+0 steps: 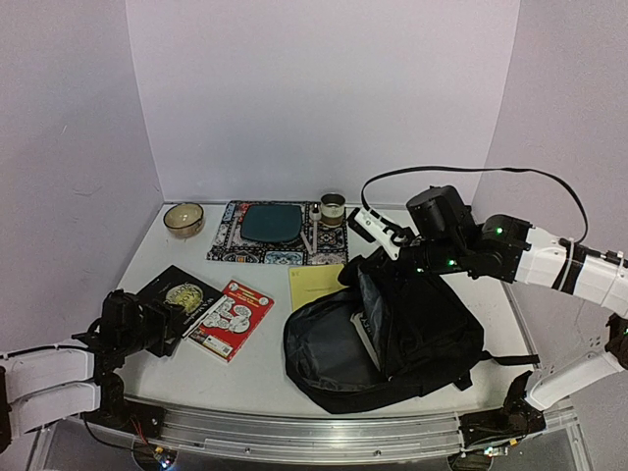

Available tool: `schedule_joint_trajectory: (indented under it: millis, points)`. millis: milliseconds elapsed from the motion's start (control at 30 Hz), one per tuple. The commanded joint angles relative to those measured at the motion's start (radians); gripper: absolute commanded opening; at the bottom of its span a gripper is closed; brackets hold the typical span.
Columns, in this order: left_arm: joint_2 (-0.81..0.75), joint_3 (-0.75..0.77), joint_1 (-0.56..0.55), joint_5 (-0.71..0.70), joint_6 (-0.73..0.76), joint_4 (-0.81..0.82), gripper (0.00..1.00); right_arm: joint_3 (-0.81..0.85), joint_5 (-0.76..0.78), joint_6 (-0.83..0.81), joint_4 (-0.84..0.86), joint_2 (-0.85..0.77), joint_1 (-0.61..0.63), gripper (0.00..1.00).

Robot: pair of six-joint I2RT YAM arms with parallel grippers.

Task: Pack the student bag
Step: Grab the book at the center of the board.

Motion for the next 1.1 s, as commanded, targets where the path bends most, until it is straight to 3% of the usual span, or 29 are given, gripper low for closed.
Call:
schedule_joint_trajectory:
  millis: [0,267,533,667,933,1067]
  points:
    - [-0.031,-0.09,0.003,-0.05,-0.069,0.005,0.71,0.0,0.0,0.004,0.045,-0.021,-0.001,0.0]
    - [0.077,-0.048,0.003,-0.066,-0.052,0.019,0.64,0.013,-0.023,0.001,0.044,-0.016,-0.001,0.0]
    - [0.116,-0.021,0.003,-0.085,-0.072,0.044,0.51,0.012,-0.023,-0.002,0.044,-0.014,-0.001,0.0]
    - [0.14,-0.004,0.003,-0.118,-0.063,0.065,0.39,0.014,-0.024,-0.002,0.044,-0.008,-0.001,0.0]
    - [0.126,0.047,0.003,-0.121,-0.024,0.066,0.01,0.012,-0.028,-0.003,0.044,0.0,0.0,0.0]
    - [0.086,0.064,0.003,-0.112,0.004,0.058,0.0,0.003,-0.054,0.012,0.041,0.012,-0.001,0.0]
